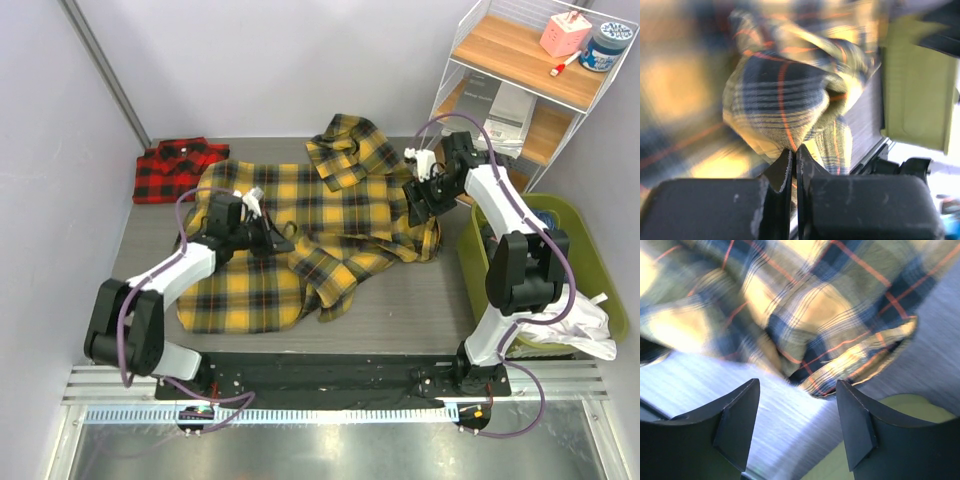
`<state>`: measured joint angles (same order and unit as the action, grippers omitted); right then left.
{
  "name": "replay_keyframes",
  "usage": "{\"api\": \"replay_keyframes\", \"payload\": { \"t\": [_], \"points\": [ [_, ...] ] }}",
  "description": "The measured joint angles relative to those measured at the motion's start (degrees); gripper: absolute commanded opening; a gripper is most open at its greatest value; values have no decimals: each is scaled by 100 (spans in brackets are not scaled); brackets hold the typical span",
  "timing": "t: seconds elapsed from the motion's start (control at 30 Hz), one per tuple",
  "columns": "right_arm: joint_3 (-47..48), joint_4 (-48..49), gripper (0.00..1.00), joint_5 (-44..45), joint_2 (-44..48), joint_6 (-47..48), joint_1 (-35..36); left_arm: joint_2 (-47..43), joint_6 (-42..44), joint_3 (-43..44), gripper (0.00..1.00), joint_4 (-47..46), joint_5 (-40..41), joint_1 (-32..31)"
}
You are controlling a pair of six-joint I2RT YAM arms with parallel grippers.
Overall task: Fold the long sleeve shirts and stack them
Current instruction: Flatten the shirt out
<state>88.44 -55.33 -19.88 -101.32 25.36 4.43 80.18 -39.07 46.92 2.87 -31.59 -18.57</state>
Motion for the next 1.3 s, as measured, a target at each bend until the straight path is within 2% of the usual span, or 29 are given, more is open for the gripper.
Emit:
{"api": "replay_keyframes", "payload": {
  "t": [0.1, 0.33, 0.53, 0.77, 0.8, 0.83, 0.9, 0.93, 1.0, 1.2, 1.3],
  "points": [
    [-179, -24, 64, -181, 44, 26, 33, 420, -431, -264, 0, 70, -48, 227],
    [-905, 146, 57, -389, 310, 94, 444, 1086, -874, -101, 0, -111, -490, 400],
    [-1292, 697, 56, 81, 431, 142, 1344, 1189, -745, 326, 0, -160, -918, 402],
    [-935, 1209, 55, 420, 57, 157, 1801, 1180, -343, 479, 0, 177, -1152, 402],
    [-890, 1281, 52, 461, -33, 175, 1845, 1180, -286, 481, 0, 225, -1189, 402],
    [-863, 1373, 44, 514, -142, 192, 1899, 1169, -238, 481, 0, 262, -1220, 402],
    [-861, 1462, 34, 592, -295, 243, 1965, 1119, -133, 481, 0, 361, -1272, 402],
    [-861, 1521, 15, 675, -450, 269, 2026, 1012, -11, 481, 0, 448, -1344, 402],
    [-863, 1528, 4, 713, -479, 308, 2039, 946, 76, 483, 0, 503, -1366, 402],
    [-885, 1248, 1, 621, -219, 704, 1871, 577, 680, 533, 0, 931, -1751, 376],
    [-1003, 905, 1, 393, 352, 1073, 1552, 302, 1504, 798, 0, 1530, -2100, 127]
  ]
}}
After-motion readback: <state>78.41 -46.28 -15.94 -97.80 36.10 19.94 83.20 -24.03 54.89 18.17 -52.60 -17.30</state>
